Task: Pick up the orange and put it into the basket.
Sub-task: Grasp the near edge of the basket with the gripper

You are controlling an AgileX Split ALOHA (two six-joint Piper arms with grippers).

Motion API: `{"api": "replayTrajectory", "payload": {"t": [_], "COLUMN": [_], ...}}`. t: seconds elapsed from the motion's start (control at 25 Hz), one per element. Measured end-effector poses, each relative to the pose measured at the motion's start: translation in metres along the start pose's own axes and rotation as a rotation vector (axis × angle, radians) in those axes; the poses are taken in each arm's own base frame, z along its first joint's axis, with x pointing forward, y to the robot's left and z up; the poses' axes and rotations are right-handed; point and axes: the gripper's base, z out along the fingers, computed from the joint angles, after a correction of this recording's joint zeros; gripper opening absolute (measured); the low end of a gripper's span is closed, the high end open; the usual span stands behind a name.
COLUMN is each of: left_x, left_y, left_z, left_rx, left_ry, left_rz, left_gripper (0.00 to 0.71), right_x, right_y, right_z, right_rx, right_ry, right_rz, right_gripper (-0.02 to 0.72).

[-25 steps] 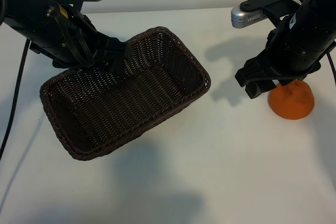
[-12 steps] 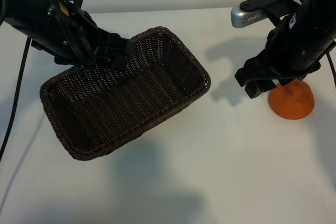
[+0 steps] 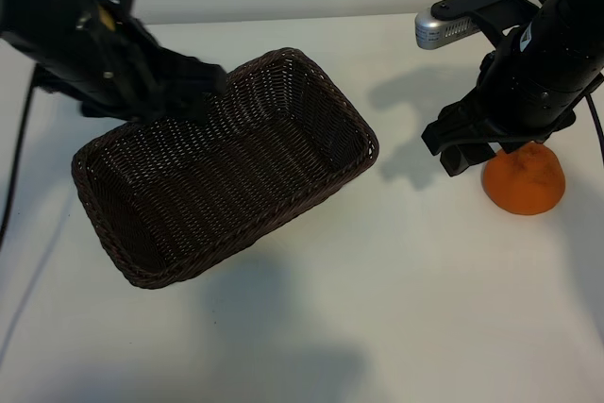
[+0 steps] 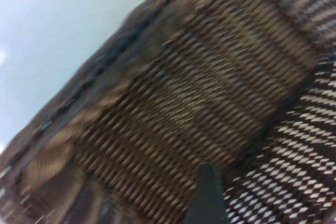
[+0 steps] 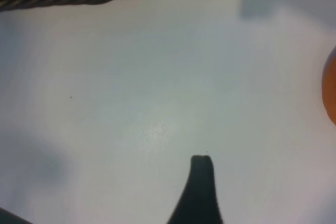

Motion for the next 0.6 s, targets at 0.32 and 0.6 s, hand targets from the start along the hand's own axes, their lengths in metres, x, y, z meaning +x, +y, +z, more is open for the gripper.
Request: {"api": "replayTrajectory", "payload": {"t": [0.32, 0.6], "left_x": [0.048, 0.083], "left_y": [0.027, 0.046], "left_z": [-0.035, -0.007], "left_rx": [-0.133, -0.203], "left_ry": [-0.093, -0.130], "left_rz": [-0.216, -0.413], "left_gripper": [0.592, 0.592], "right_x": [0.000, 0.000], "right_y": [0.000, 0.000], "right_z": [0.000, 0.000], "right_rx": [-0.001, -0.002], "right_ry": [0.001, 0.002], "right_rz": [0.000, 0.001], "right_gripper": [0.596, 0.596]}}
